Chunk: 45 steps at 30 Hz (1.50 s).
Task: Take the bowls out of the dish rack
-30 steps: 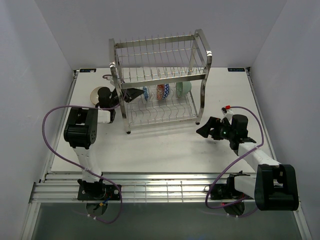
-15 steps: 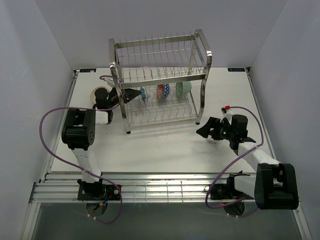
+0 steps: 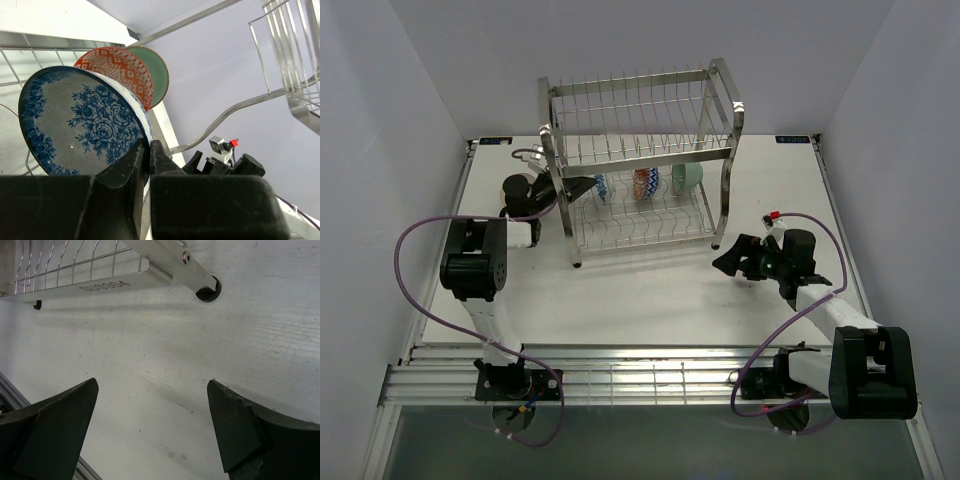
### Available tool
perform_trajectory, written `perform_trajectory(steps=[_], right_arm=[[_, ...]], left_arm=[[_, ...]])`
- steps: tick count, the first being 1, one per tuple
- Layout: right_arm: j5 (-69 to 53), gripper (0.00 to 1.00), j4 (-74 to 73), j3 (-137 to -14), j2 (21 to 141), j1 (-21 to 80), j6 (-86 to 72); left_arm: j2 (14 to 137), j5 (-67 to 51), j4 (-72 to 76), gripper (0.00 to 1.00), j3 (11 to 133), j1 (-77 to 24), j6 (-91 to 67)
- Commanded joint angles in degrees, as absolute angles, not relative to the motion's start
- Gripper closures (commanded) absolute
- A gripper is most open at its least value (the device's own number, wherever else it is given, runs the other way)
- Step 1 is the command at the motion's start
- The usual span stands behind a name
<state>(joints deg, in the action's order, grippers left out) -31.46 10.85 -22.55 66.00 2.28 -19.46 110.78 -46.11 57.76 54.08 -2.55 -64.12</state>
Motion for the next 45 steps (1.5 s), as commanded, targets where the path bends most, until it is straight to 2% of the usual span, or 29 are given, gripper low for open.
perform_trajectory(steps=[1, 9, 19, 27, 36, 40, 45], right_arm=[[-31.64, 0.05, 12.31, -22.50, 64.86, 2.55, -18.81], [-31.03, 0.05, 11.87, -22.59, 64.95, 2.46, -18.37], [-30.94, 0.05, 11.51, -23.03, 65.48, 2.46, -18.02], [-31.29, 0.05, 11.43, -23.03, 65.65, 2.55, -18.11], [-31.90, 0.05, 11.86, -22.76, 65.65, 2.55, -18.37], [-32.52, 0.05, 12.30, -22.85, 66.18, 2.64, -18.72], [-33.31, 0.05, 12.57, -22.68, 66.27, 2.72, -19.25]], left_arm=[[104.68, -47.72, 65.11, 1.00, 54.67, -1.23, -67.49], [105.91, -50.44, 75.41, 1.00, 51.07, 2.01, -75.85], [97.48, -53.17, 57.16, 1.00, 52.03, 4.48, -63.83], [91.68, -54.76, 50.99, 1.00, 51.07, 7.91, -60.21], [79.65, -48.97, 21.74, 1.00, 55.00, 10.37, -41.94], [78.49, -39.15, 1.03, 1.00, 62.29, 10.37, -30.36], [78.31, -28.24, -9.91, 1.00, 67.14, 10.46, -24.44]])
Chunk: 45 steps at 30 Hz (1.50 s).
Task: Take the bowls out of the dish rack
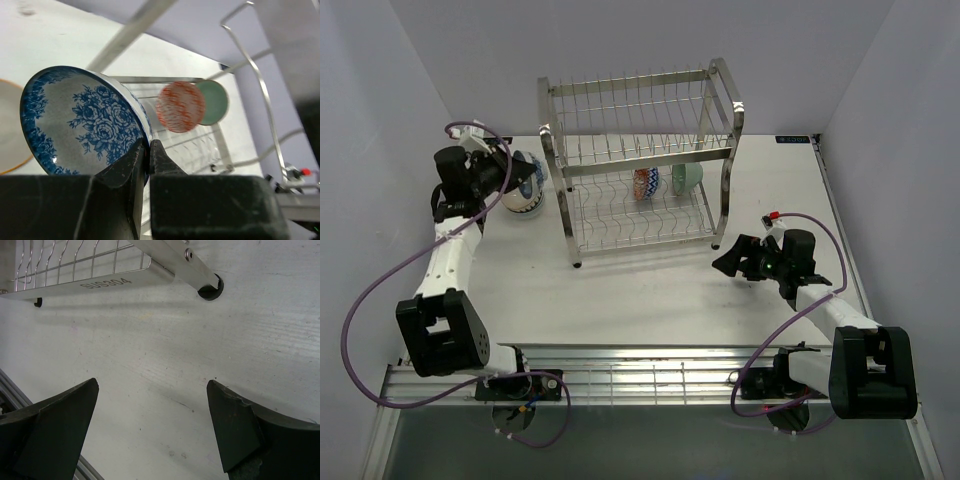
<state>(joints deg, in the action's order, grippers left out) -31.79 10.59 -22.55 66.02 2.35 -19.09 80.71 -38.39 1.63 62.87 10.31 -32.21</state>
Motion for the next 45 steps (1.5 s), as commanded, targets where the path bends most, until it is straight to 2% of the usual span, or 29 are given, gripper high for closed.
perform_trajectory(steps=[1, 9, 19, 27, 45], right_arm=[[-33.40, 0.05, 12.48, -22.59, 66.27, 2.90, -19.42], [-32.08, 0.05, 11.60, -22.76, 66.01, 4.83, -19.07], [-32.96, 0.06, 12.13, -23.03, 67.41, 4.92, -19.51], [-32.52, 0.06, 12.04, -23.29, 67.50, 5.01, -19.34], [-31.73, 0.06, 11.51, -23.29, 67.59, 5.01, -18.98]], left_arm=[[78.75, -26.12, -13.24, 1.00, 68.19, 10.46, -23.74], [85.76, -15.30, -18.01, 1.00, 74.43, 10.46, -19.87], [96.93, -14.76, -19.95, 1.00, 81.11, 10.55, -19.07], [101.16, -14.94, -19.69, 1.00, 84.55, 9.67, -19.25], [108.37, -3.26, -29.26, 1.00, 91.23, -0.96, -9.06]])
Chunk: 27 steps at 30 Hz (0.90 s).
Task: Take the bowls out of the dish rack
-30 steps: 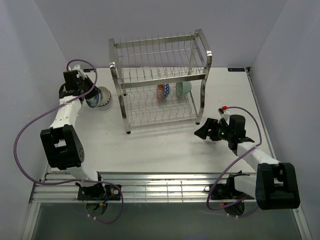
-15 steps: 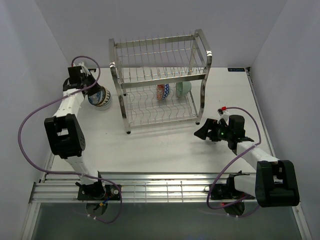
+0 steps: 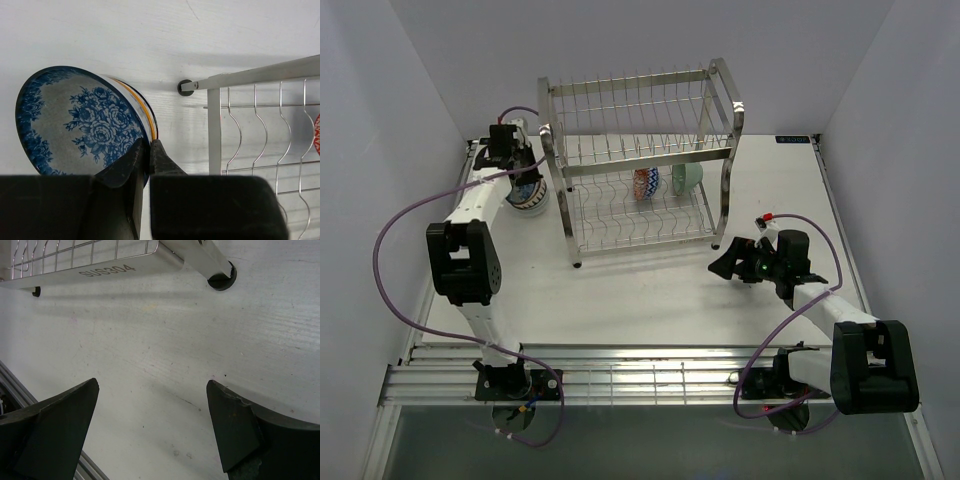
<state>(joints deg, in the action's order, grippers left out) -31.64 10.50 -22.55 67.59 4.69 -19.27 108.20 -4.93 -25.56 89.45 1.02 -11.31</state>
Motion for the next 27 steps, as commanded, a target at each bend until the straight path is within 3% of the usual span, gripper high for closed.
perform_trajectory(steps=[1, 14, 17, 21, 27], right_arm=[[-31.82, 0.06, 11.51, -23.38, 67.67, 5.10, -18.98], [-31.64, 0.06, 11.51, -23.29, 67.76, 5.01, -18.98], [-31.64, 0.06, 11.43, -23.29, 67.76, 5.01, -18.90], [-31.46, 0.06, 11.34, -23.38, 67.68, 5.01, -18.90], [-31.47, 0.06, 11.08, -23.29, 67.33, 5.01, -18.81]], left_arm=[[108.46, -2.82, -29.79, 1.00, 91.06, -1.14, -8.70], [109.86, -3.08, -32.26, 1.00, 89.82, -2.02, -7.03], [109.25, -2.11, -32.26, 0.72, 89.91, -2.20, -7.47], [108.11, -2.37, -32.17, 0.55, 90.44, -2.20, -8.17], [105.56, -1.14, -31.91, 0.45, 90.88, -2.11, -9.05]])
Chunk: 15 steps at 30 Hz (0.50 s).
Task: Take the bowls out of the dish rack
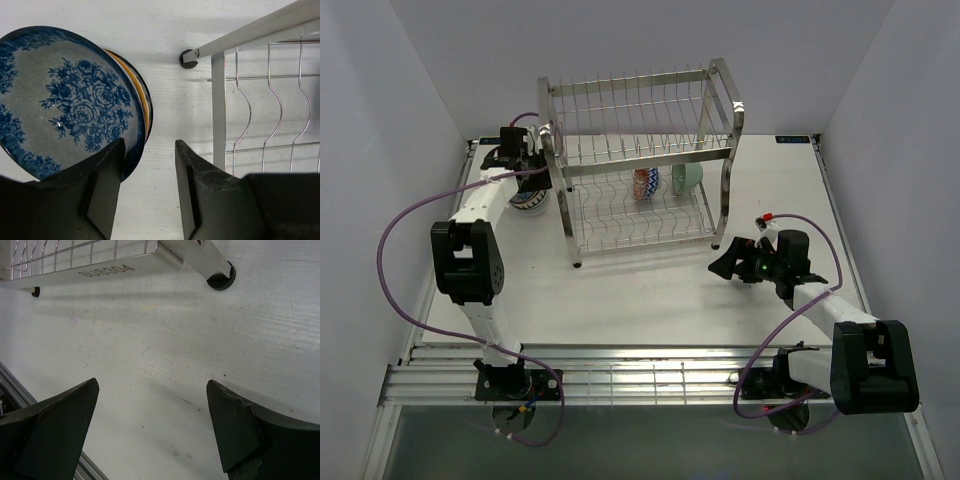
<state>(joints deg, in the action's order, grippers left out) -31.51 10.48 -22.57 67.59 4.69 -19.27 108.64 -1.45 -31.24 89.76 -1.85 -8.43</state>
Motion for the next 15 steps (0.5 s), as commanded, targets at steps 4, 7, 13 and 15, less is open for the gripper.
perform_trajectory(steps=[4, 7, 13, 15], right_arm=[[-31.38, 0.06, 10.64, -23.29, 66.89, 5.10, -18.63], [-31.20, 0.06, 10.55, -23.20, 66.53, 5.01, -18.63], [-30.85, 0.06, 10.28, -23.29, 66.36, 5.10, -18.46], [-30.59, 0.07, 10.20, -23.29, 66.27, 5.01, -18.46]], left_arm=[[103.98, -0.88, -31.99, 0.41, 91.32, -2.11, -9.67], [102.48, -0.88, -31.90, 0.38, 91.67, -1.85, -10.19], [98.62, 1.05, -31.99, 0.37, 90.18, -0.79, -10.46], [97.74, 0.97, -31.99, 0.36, 89.13, -0.18, -10.63]])
